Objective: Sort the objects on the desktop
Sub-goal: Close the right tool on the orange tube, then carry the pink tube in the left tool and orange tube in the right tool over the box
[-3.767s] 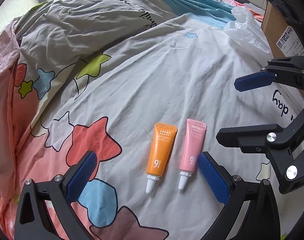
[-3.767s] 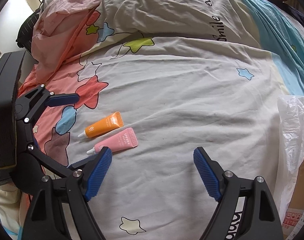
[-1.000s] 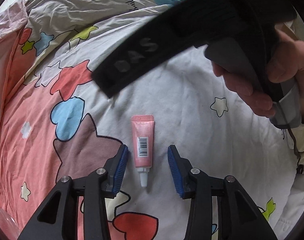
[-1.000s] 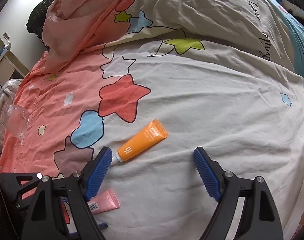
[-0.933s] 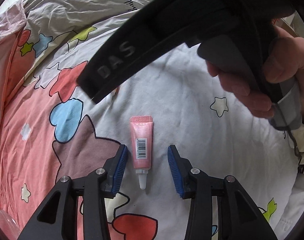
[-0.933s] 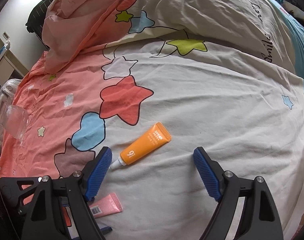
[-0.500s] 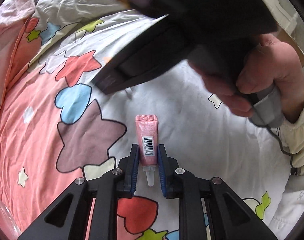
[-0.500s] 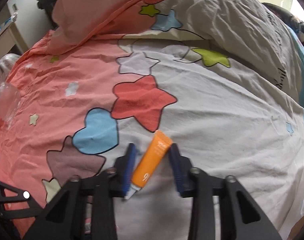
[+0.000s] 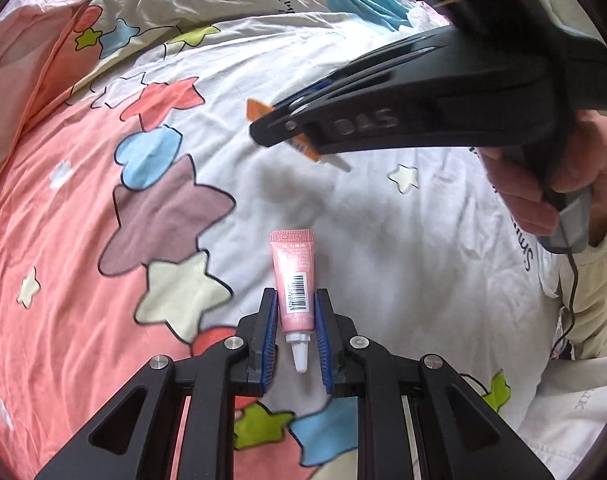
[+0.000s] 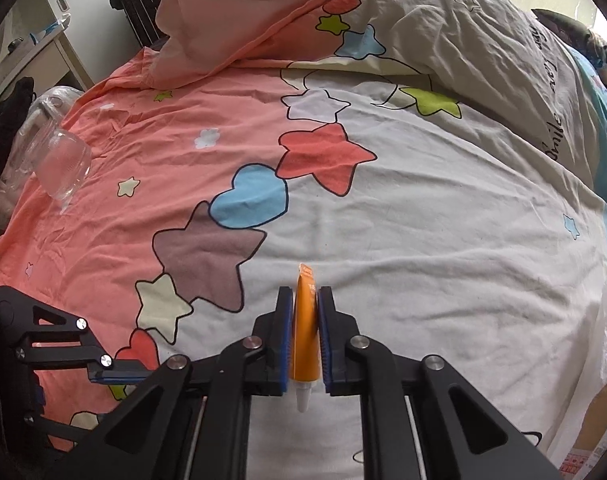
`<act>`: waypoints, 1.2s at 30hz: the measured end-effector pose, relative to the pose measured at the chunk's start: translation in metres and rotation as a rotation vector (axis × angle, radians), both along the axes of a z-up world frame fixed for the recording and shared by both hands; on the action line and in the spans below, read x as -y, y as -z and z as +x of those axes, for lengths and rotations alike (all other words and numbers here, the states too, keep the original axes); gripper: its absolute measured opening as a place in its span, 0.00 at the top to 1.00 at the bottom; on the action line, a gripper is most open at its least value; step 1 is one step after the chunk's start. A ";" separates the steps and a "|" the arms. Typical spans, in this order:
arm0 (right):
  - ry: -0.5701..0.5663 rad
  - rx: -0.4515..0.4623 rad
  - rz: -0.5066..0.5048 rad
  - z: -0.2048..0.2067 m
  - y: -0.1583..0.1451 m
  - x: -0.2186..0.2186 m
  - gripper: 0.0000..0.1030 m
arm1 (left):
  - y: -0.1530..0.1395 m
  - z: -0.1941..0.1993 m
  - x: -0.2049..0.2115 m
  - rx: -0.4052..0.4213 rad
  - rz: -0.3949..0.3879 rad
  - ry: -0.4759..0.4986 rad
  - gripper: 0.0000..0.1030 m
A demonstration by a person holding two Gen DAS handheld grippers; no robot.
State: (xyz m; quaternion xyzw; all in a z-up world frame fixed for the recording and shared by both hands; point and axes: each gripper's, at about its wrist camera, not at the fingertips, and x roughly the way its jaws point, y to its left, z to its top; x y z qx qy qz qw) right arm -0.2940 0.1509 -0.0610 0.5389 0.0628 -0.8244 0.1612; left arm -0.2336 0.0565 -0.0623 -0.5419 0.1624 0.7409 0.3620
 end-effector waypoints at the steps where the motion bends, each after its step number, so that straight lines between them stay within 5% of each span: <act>1: -0.003 -0.004 0.001 0.006 -0.003 -0.001 0.89 | -0.001 0.000 -0.001 0.000 -0.003 -0.004 0.82; 25: -0.035 -0.078 0.077 0.142 -0.033 -0.036 0.89 | -0.048 0.083 -0.037 -0.087 -0.010 0.010 0.82; 36: 0.023 -0.178 0.053 0.180 -0.087 -0.071 0.89 | -0.089 0.114 -0.072 -0.148 0.012 0.067 0.82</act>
